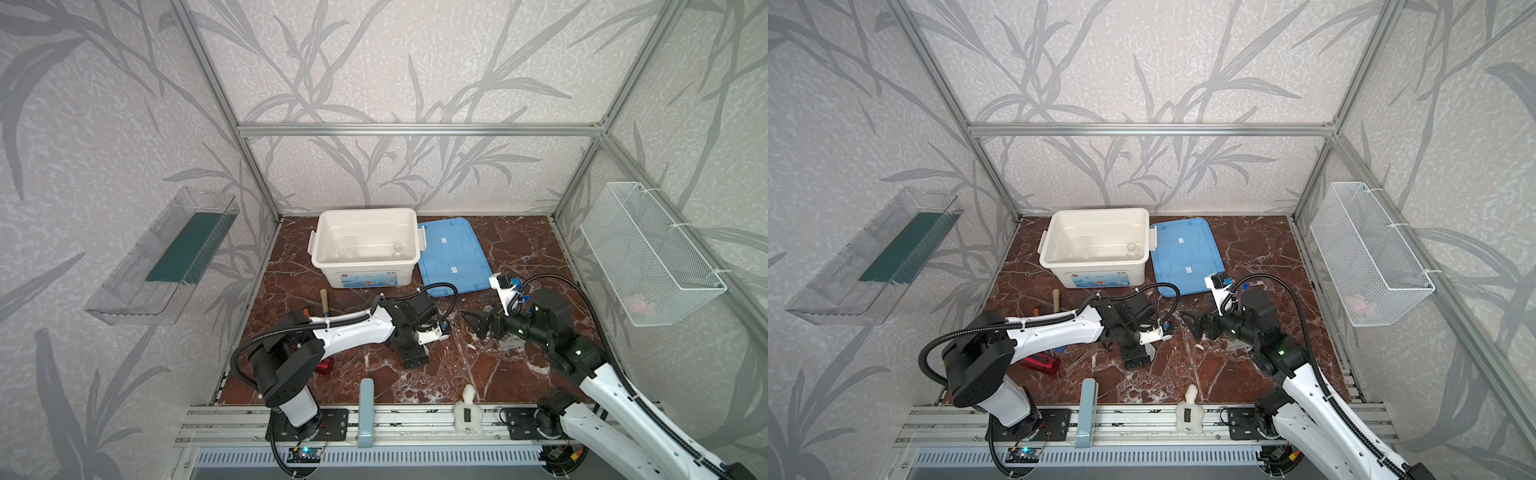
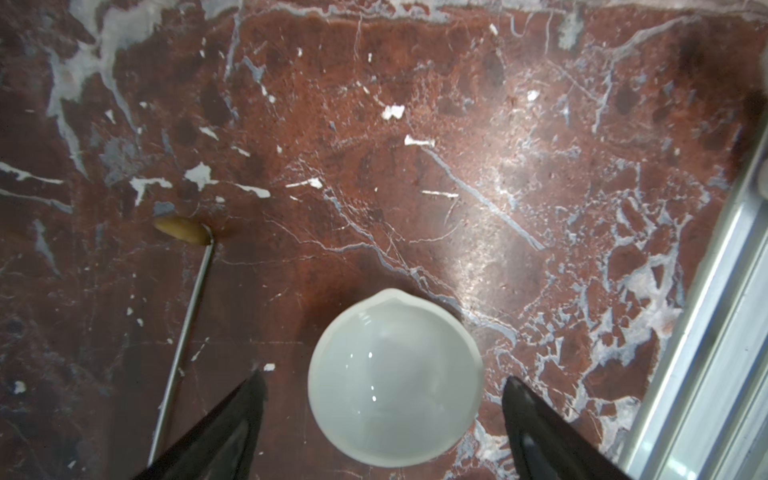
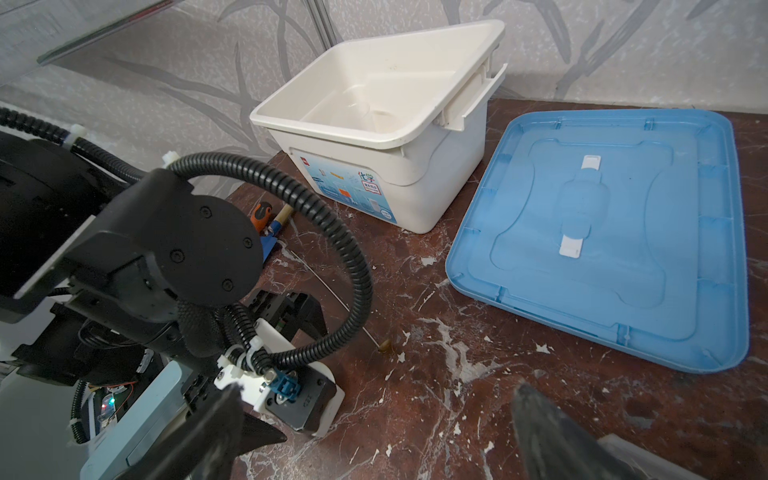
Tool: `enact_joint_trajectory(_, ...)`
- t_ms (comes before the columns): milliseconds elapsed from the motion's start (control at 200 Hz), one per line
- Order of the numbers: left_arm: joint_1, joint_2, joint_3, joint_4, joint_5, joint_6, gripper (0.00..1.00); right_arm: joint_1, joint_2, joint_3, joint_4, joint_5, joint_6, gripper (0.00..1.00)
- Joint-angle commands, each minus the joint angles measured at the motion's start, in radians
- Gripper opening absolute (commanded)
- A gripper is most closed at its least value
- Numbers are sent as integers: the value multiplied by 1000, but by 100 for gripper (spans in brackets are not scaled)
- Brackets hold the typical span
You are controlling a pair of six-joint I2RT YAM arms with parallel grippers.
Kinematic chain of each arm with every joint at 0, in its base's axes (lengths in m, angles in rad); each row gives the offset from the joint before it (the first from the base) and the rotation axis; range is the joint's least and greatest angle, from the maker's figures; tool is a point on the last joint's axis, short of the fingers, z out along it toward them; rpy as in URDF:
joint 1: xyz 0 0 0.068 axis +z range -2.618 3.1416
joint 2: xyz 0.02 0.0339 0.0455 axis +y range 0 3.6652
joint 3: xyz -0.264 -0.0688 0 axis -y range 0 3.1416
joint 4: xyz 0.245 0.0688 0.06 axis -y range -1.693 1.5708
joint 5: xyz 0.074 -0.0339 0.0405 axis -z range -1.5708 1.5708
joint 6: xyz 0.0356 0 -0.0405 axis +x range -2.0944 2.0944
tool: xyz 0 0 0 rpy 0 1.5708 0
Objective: Organize the chemistry lab equipment
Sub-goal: 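Lower the left gripper around the porcelain dish and close on its rim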
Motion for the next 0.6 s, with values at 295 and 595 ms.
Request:
enact_joint_trajectory(295, -3, 52, 3, -5, 18, -1, 90, 0, -8, -6, -7, 15, 1, 99)
enact_joint_trajectory(595, -3, 92, 8, 43, 20, -11, 84, -1, -22, -9, -8, 28, 4, 99)
